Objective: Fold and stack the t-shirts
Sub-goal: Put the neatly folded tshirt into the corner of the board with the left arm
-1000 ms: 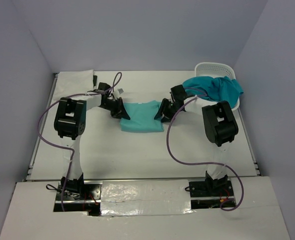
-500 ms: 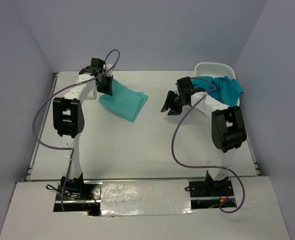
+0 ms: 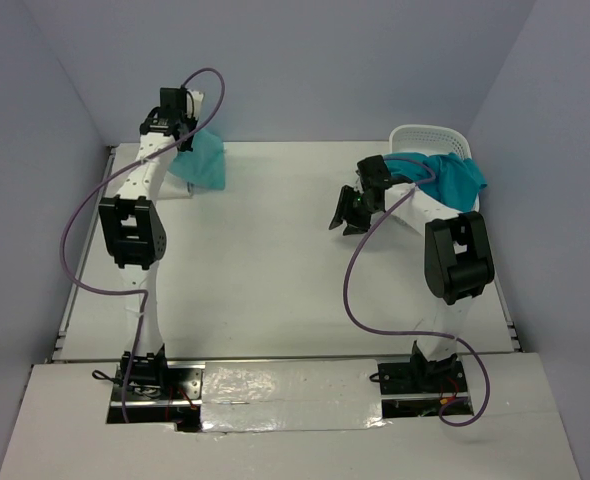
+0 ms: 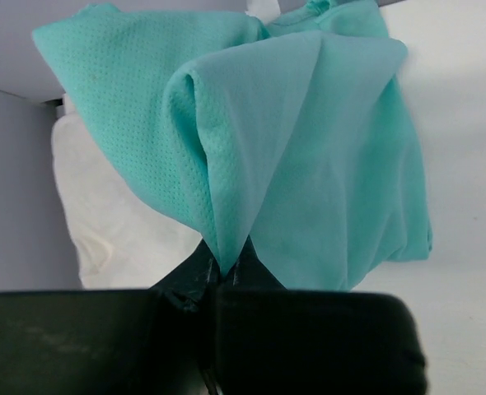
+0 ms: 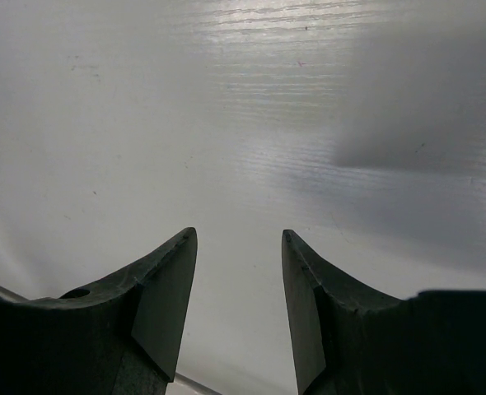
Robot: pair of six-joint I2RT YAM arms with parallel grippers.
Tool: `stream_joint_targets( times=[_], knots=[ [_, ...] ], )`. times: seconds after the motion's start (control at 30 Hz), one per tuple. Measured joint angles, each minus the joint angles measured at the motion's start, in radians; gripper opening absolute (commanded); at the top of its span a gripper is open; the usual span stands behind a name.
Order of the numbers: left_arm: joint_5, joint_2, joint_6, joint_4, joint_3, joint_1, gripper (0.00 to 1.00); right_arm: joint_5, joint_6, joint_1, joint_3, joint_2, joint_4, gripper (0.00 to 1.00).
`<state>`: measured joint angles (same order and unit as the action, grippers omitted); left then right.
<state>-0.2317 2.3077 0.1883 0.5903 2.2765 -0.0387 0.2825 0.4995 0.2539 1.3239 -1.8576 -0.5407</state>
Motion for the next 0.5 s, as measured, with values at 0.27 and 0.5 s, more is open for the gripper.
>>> stream_joint_targets(
  times=[0.27, 0.5],
  knots=[
    [0.004, 0.000, 0.015, -0.023, 0.008, 0.098, 0.00, -0.013, -0.008, -0.003, 0.000, 0.000, -0.011, 0.53],
    [0.081, -0.001, -0.042, -0.017, 0.000, 0.230, 0.00, -0.018, -0.018, -0.003, 0.000, 0.000, -0.021, 0.53]
  ],
)
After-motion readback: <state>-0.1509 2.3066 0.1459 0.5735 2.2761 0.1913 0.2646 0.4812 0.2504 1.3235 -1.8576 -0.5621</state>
